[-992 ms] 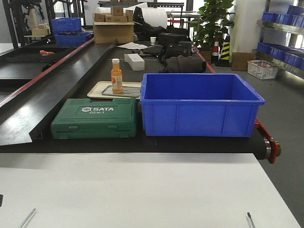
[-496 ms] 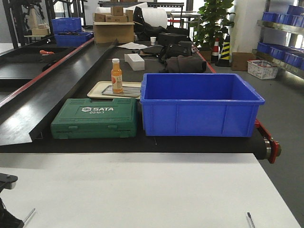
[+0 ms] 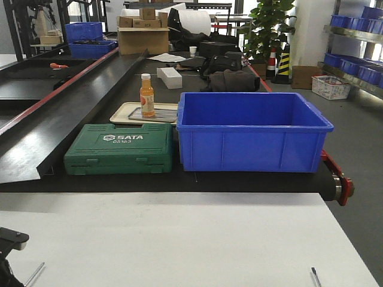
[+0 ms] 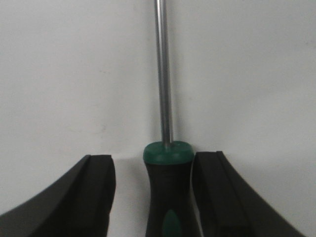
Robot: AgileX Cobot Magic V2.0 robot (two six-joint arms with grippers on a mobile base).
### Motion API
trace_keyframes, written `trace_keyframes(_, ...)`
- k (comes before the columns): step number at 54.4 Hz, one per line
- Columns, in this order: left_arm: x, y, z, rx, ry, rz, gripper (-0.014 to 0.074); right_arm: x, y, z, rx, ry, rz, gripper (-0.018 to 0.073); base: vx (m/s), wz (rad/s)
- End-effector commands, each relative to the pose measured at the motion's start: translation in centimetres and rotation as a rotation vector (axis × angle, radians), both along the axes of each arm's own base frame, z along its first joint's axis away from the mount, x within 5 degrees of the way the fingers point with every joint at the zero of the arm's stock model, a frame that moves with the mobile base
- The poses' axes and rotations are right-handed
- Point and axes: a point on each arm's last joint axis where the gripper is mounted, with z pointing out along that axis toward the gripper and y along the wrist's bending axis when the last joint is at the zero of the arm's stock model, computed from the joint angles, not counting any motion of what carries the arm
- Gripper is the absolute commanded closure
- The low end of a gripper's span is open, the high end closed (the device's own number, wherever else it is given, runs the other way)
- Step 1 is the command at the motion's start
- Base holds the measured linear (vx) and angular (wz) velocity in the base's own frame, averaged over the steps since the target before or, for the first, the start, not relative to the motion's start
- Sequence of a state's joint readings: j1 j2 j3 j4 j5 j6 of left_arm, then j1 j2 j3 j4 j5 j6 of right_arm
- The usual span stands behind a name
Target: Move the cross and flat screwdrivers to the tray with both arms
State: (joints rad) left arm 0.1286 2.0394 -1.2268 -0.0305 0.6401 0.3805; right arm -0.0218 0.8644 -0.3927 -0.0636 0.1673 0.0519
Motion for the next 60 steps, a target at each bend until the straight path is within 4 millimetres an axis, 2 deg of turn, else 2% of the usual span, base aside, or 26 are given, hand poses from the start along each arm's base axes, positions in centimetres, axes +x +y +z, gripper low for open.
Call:
trace_keyframes(1, 0.6, 0.1, 1.7, 0.004, -0.051, 0.004, 0.0125, 0.7, -0.1, 1.8, -0.010, -0.113, 0.003, 0.0084, 0.00, 0.00)
trace_keyframes(11, 0.5, 0.1, 0.3, -0.002, -0.007, 0.003, 0.0133, 0.7, -0.1, 1.8, -0.010, -0.119, 0.003, 0.0084, 0.00, 0.00)
trace_keyframes(16, 0.4, 0.0, 0.0, -0.011, 0.009, 0.007, 0.0171, 0.8, -0.1, 1.9, -0.010, -0.127, 0.004, 0.0084, 0.00, 0.00)
trace_keyframes(20, 0.4, -0.2, 0.0, -0.026, 0.016, 0.019, 0.0223, 0.8, -0.1, 1.9, -0.005, -0.130, 0.001, 0.0085, 0.00, 0.00)
trace_keyframes(25, 0.3, -0.3, 0.0, -0.041, 0.026, 0.029, 0.0330, 0.7, -0.1, 1.8, 0.012, -0.122, -0.008, 0.0091, 0.00, 0.00)
trace_keyframes(32, 0.2, -0.5, 0.0, -0.066, 0.036, 0.048, 0.0505, 1.1, -0.1, 1.7, 0.061, 0.020, -0.042, 0.0098, 0.00, 0.00)
trace_keyframes(37, 0.2, -0.6, 0.0, -0.087, 0.033, 0.065, 0.0605, 2.4, -0.2, 2.6, 0.062, 0.103, -0.050, 0.0098, 0.00, 0.00)
trace_keyframes(42, 0.3, -0.8, 0.0, -0.109, 0.030, 0.083, 0.0604, 4.3, -0.3, 3.5, 0.057, 0.190, -0.055, 0.0098, 0.00, 0.00)
trace_keyframes(50, 0.3, -0.8, 0.1, -0.117, 0.027, 0.092, 0.0601, 8.2, -0.4, 3.6, 0.056, 0.316, -0.062, 0.0098, 0.00, 0.00)
trace_keyframes(60, 0.4, -1.0, 0.1, -0.140, 0.018, 0.121, 0.0599, 12.9, 0.2, 1.8, 0.014, 0.419, -0.004, 0.0098, 0.00, 0.00)
